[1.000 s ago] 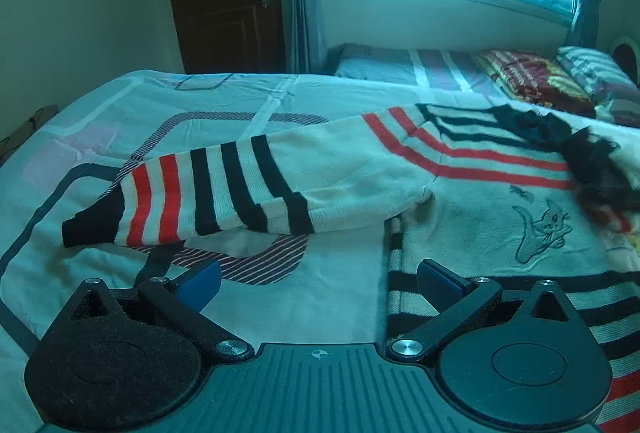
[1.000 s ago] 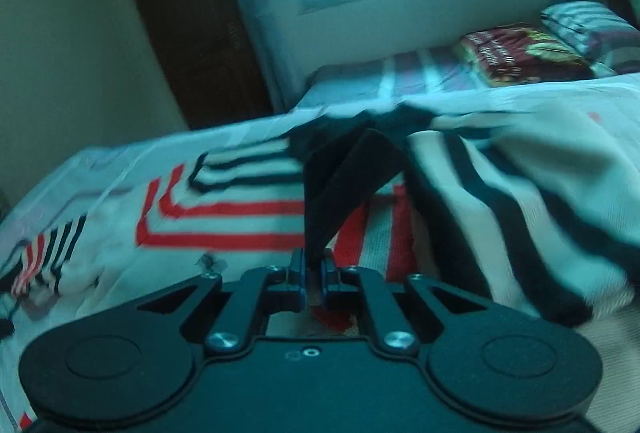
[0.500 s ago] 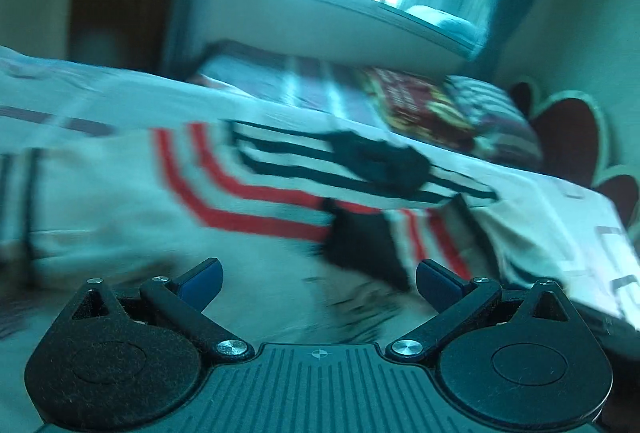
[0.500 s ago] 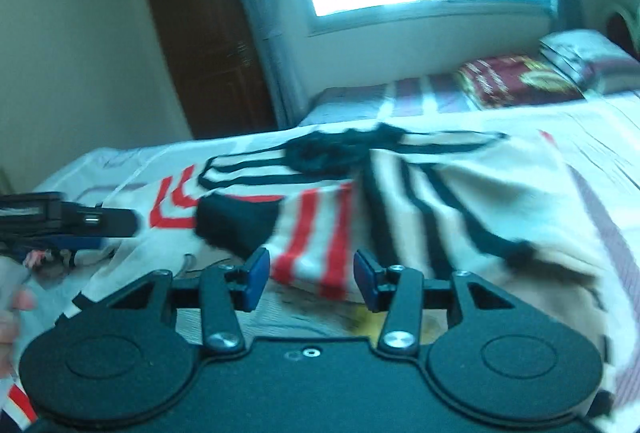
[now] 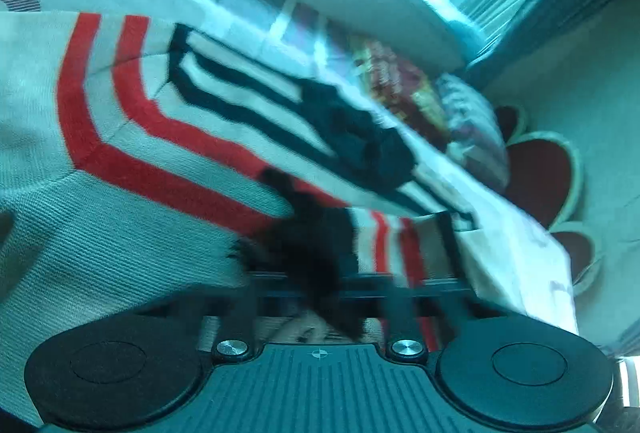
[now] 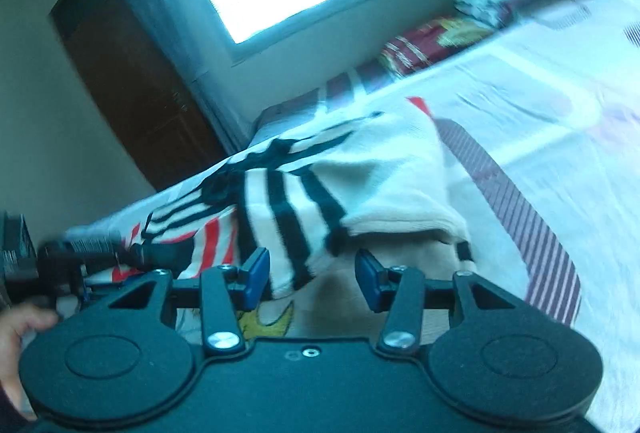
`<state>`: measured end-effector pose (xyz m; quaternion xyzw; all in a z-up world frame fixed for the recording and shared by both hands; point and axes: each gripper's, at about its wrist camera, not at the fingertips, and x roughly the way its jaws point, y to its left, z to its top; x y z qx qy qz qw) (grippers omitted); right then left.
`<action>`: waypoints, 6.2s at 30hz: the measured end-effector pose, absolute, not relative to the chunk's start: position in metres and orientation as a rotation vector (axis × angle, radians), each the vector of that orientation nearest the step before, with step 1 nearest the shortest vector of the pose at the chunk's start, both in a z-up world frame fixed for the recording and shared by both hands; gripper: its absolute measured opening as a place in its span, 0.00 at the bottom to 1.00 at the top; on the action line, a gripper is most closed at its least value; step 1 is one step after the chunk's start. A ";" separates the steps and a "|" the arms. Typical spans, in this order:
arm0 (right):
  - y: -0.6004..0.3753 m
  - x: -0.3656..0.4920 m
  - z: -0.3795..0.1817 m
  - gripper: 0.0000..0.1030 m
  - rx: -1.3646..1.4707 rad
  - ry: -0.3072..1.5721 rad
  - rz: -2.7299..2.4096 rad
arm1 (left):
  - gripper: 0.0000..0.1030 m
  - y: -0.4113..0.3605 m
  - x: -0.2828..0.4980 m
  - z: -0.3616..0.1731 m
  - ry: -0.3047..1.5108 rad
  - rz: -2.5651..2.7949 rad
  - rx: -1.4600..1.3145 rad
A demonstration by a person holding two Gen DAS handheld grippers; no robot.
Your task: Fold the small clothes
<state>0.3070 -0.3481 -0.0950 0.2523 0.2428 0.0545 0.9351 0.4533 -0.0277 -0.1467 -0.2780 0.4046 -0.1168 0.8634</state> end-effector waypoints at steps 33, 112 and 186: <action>-0.413 0.305 -0.102 0.23 0.619 0.474 0.013 | 0.05 -0.021 0.393 -0.139 0.685 -0.062 -0.398; -0.331 0.307 -0.086 0.30 0.283 0.587 0.046 | 0.48 0.336 0.267 -0.173 0.426 0.420 -1.003; -0.314 0.376 -0.100 0.27 0.565 0.605 0.115 | 0.43 0.047 0.386 -0.136 0.628 -0.035 0.110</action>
